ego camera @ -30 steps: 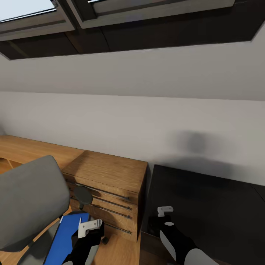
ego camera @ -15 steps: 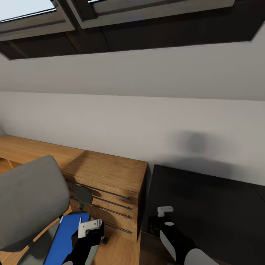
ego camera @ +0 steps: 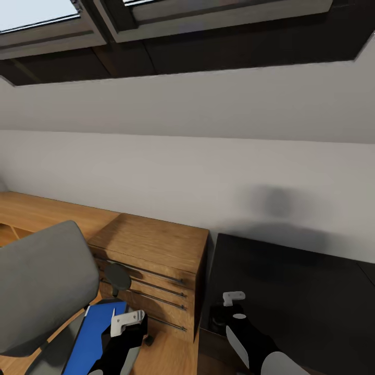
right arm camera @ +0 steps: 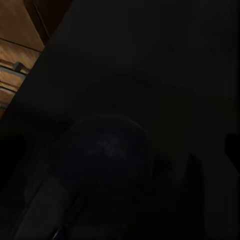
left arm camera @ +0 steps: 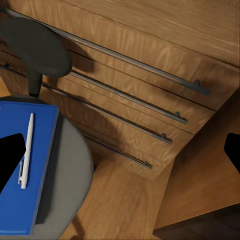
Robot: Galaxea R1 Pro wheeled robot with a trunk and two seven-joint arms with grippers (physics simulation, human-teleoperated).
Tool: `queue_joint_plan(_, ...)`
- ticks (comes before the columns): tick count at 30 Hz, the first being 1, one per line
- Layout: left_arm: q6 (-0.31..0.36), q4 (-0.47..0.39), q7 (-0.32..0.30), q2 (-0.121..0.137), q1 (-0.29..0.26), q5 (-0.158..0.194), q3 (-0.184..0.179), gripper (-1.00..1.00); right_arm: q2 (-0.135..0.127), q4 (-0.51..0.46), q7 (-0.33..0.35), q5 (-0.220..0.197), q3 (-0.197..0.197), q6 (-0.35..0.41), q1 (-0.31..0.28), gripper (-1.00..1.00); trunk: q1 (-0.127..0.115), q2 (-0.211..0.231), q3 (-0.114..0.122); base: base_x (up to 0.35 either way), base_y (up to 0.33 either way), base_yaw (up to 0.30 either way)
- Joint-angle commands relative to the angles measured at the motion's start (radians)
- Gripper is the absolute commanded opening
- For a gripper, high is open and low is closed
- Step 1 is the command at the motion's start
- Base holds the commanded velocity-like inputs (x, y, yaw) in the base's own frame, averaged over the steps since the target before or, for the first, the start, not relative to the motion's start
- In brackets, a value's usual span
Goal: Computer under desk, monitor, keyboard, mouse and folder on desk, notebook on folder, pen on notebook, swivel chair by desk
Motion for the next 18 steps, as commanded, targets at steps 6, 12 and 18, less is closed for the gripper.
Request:
queue_joint_plan(6, 0.003, -0.002, 0.009, 0.0, 0.0, 0.008, -0.003, 1.0, -0.001, -0.006, -0.008, -0.01, 0.01, 0.005, 0.0, 1.0, -0.023, 0.041, 0.018, 0.0, 0.0, 0.0)
queue_joint_plan(12, 0.003, -0.002, 0.009, 0.0, 0.0, 0.008, -0.003, 1.0, -0.001, -0.007, -0.008, -0.01, 0.01, 0.005, 0.0, 1.0, -0.046, 0.083, 0.037, 0.0, 0.0, 0.0)
queue_joint_plan(18, 0.003, -0.002, 0.009, 0.0, 0.0, 0.007, -0.003, 1.0, -0.001, -0.009, -0.008, -0.01, 0.01, 0.0, 0.0, 1.0, -0.069, 0.125, 0.055, 0.0, 0.0, 0.0)
